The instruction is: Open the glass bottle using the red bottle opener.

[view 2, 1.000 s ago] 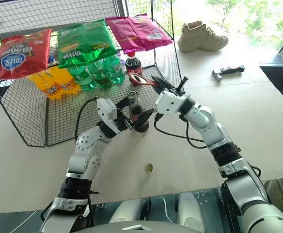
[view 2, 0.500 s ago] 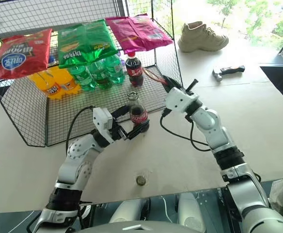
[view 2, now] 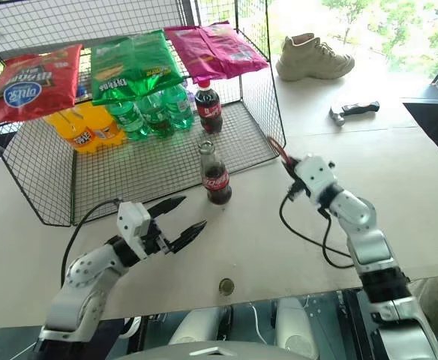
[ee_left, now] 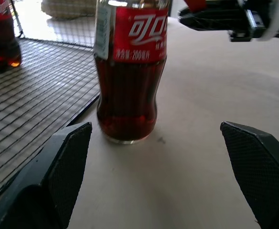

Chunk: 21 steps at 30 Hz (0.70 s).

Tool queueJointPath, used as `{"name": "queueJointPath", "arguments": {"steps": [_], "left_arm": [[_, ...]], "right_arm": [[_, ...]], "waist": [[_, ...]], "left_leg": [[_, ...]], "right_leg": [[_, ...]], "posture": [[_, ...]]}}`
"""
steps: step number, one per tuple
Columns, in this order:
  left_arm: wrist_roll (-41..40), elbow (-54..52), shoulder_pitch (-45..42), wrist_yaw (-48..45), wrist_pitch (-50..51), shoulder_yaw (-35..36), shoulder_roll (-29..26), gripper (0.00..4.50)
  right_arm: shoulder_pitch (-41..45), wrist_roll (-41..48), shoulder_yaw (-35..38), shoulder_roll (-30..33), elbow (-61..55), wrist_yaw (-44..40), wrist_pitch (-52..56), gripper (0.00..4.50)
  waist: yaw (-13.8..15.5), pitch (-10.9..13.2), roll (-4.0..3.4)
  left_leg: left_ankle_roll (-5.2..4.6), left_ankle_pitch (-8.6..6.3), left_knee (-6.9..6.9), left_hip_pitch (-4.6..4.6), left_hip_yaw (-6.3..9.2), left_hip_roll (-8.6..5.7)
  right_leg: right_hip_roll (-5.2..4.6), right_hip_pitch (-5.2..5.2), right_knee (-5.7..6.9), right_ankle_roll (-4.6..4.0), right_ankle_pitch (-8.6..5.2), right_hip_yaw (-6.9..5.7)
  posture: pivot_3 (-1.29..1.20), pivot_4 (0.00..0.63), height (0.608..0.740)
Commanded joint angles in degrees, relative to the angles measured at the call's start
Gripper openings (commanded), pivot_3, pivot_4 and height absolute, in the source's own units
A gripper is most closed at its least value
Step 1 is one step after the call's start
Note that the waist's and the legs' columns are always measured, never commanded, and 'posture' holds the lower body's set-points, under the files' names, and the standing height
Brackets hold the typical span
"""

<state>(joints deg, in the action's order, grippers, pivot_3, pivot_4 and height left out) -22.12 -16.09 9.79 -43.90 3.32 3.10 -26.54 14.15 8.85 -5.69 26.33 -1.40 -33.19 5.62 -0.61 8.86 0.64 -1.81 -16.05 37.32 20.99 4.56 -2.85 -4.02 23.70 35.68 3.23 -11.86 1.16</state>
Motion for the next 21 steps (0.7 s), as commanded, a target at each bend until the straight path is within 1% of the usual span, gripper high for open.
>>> {"name": "queueJointPath", "arguments": {"steps": [1,4,5,6,7,8,9,10,11,12,18,21], "left_arm": [[1.08,-1.73,1.67,2.37,1.68,1.57,-0.82,4.46],[2.15,-2.21,3.8,3.61,3.39,1.75,-1.6,4.46],[2.42,-2.52,4.44,4.0,3.75,1.82,-1.74,4.5],[2.51,-2.83,5.12,4.4,4.26,2.01,-1.85,4.5],[2.91,-3.17,5.87,4.79,4.65,2.19,-2.1,4.5],[3.19,-3.56,6.58,5.17,5.07,2.35,-2.32,4.5],[3.22,-4.07,7.31,5.58,5.58,2.54,-2.33,4.5],[3.25,-4.59,8.0,5.97,6.13,2.67,-2.4,4.5],[3.22,-5.16,8.75,6.36,6.55,2.87,-2.43,4.5],[3.62,-5.69,9.55,6.84,6.69,3.06,-2.6,4.5],[3.6,-7.18,12.99,7.7,6.95,5.04,-3.08,4.5],[4.0,-7.22,14.54,7.51,6.01,6.22,-3.54,4.5]], "right_arm": [[-1.79,6.15,1.73,1.57,-6.87,-3.56,9.92,0.0],[-3.38,8.79,2.24,2.46,-8.79,-4.49,16.21,0.0],[-3.73,9.41,2.42,2.82,-9.24,-4.64,17.87,0.91],[-4.08,9.85,2.61,3.24,-9.51,-5.01,18.8,1.26],[-4.47,10.15,3.05,3.6,-9.69,-5.34,18.95,1.4],[-4.87,10.8,3.83,3.8,-9.86,-5.72,18.84,2.03],[-5.4,11.12,4.55,4.19,-10.06,-6.26,18.31,2.25],[-6.07,10.43,5.03,4.77,-9.99,-6.59,16.7,2.78],[-7.41,10.49,5.71,6.21,-9.72,-8.87,14.7,3.09],[-8.97,10.39,6.68,7.5,-9.22,-10.9,11.9,3.62],[-14.54,13.34,13.87,10.63,-4.48,-18.46,1.86,3.62],[-16.11,15.56,17.26,12.31,-2.15,-22.98,-0.91,3.62]], "waist": [[0.0,0.02,-0.03],[-0.08,0.02,-0.02],[-0.07,0.03,-0.02],[-0.05,0.03,-0.02],[-0.04,0.04,-0.03],[-0.01,0.04,-0.02],[0.0,0.04,-0.02],[0.0,0.04,-0.02],[0.02,0.04,-0.02],[0.17,0.04,-0.02],[0.03,0.05,-0.01],[-0.02,0.06,-0.02]], "left_leg": [[0.0,0.0,0.02,0.0,-0.02,0.0],[0.0,0.0,0.03,-0.05,-0.01,0.04],[0.0,0.0,0.03,-0.05,-0.01,0.04],[0.0,0.0,0.03,-0.04,-0.01,0.03],[0.0,0.0,0.03,-0.02,-0.01,0.03],[0.0,0.0,0.03,-0.02,-0.02,0.02],[0.0,0.0,0.03,-0.02,-0.01,0.02],[0.0,0.0,0.03,-0.02,0.0,0.02],[0.0,0.0,0.03,-0.02,0.0,0.02],[0.0,-0.01,0.03,-0.01,0.0,0.02],[-0.04,-0.03,0.02,0.0,-0.04,0.04],[-0.04,-0.03,0.03,-0.08,-0.09,0.06]], "right_leg": [[0.0,0.0,0.0,-0.02,-0.02,-0.01],[0.03,-0.04,0.0,0.0,-0.02,-0.03],[0.04,-0.03,0.0,0.03,-0.01,-0.04],[0.04,-0.03,0.0,0.05,0.0,-0.04],[0.03,-0.03,0.0,0.07,0.02,-0.05],[0.02,-0.02,0.0,0.1,0.03,-0.05],[0.01,-0.03,0.0,0.14,0.05,-0.06],[0.01,-0.03,0.0,0.14,0.05,-0.07],[0.01,-0.03,0.0,0.15,0.05,-0.07],[0.0,-0.03,-0.01,0.15,0.05,-0.08],[0.0,-0.04,-0.07,0.16,0.03,-0.08],[0.0,-0.11,-0.07,0.07,-0.03,-0.05]], "posture": [[0.0,0.15,0.74],[0.0,0.15,0.74],[0.0,0.15,0.74],[0.0,0.15,0.74],[0.0,0.15,0.74],[0.0,0.15,0.74],[0.0,0.15,0.74],[0.0,0.15,0.74],[0.0,0.15,0.74],[0.0,0.15,0.74],[0.0,0.15,0.74],[0.0,0.15,0.74]]}}
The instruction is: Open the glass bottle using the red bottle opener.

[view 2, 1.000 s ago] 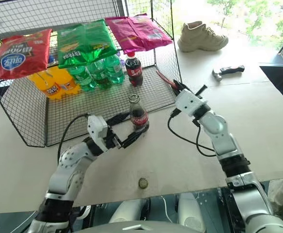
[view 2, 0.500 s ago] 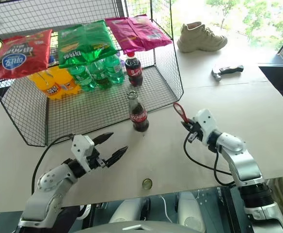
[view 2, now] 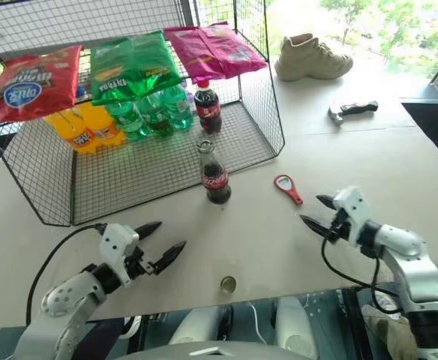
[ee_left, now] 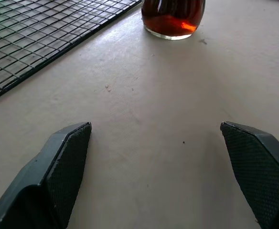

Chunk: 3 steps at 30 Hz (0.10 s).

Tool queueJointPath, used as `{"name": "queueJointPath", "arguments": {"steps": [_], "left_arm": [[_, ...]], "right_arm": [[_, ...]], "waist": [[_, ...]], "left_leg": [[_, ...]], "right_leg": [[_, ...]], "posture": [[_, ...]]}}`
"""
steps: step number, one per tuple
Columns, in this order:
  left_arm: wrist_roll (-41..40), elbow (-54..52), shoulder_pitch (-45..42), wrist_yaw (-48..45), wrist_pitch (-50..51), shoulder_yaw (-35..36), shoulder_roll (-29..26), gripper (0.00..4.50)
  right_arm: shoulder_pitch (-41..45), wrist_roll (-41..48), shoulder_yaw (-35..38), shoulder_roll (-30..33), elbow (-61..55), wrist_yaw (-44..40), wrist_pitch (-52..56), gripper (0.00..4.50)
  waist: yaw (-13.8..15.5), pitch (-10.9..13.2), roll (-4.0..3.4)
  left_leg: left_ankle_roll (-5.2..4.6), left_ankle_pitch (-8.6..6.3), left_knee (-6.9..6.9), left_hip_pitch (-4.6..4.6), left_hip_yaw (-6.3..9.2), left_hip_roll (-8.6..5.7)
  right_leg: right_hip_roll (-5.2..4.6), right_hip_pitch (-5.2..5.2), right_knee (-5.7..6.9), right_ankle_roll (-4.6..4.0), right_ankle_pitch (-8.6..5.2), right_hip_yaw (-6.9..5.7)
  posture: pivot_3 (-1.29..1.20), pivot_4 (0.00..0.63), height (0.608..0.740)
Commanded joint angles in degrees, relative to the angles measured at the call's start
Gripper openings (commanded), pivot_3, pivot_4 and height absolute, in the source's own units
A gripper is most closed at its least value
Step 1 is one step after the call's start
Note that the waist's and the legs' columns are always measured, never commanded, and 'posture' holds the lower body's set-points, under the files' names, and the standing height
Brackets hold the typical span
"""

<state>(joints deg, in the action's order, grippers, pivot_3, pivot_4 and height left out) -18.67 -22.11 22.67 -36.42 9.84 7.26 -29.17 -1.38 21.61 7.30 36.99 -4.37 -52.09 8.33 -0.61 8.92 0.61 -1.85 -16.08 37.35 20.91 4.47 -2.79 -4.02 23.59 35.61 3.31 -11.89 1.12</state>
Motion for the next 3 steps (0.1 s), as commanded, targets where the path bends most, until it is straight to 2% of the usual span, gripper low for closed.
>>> {"name": "queueJointPath", "arguments": {"steps": [1,3], "left_arm": [[0.73,-1.17,2.01,0.05,-0.85,2.38,-1.01,4.5],[0.63,-1.06,2.57,-0.32,-1.38,2.88,-1.06,4.5]], "right_arm": [[-0.79,3.28,4.99,2.17,1.6,-5.4,-4.28,3.62],[-0.93,3.68,5.98,3.07,3.06,-7.28,-5.28,3.62]], "waist": [[-0.04,0.0,0.01],[-0.06,0.0,0.01]], "left_leg": [[0.0,0.0,0.0,-0.04,-0.02,0.02],[0.0,0.0,0.01,-0.07,-0.04,0.04]], "right_leg": [[0.0,-0.04,0.0,-0.01,-0.02,0.01],[0.02,-0.06,0.0,-0.04,-0.04,0.03]], "posture": [[0.0,0.15,0.74],[0.0,0.15,0.74]]}}
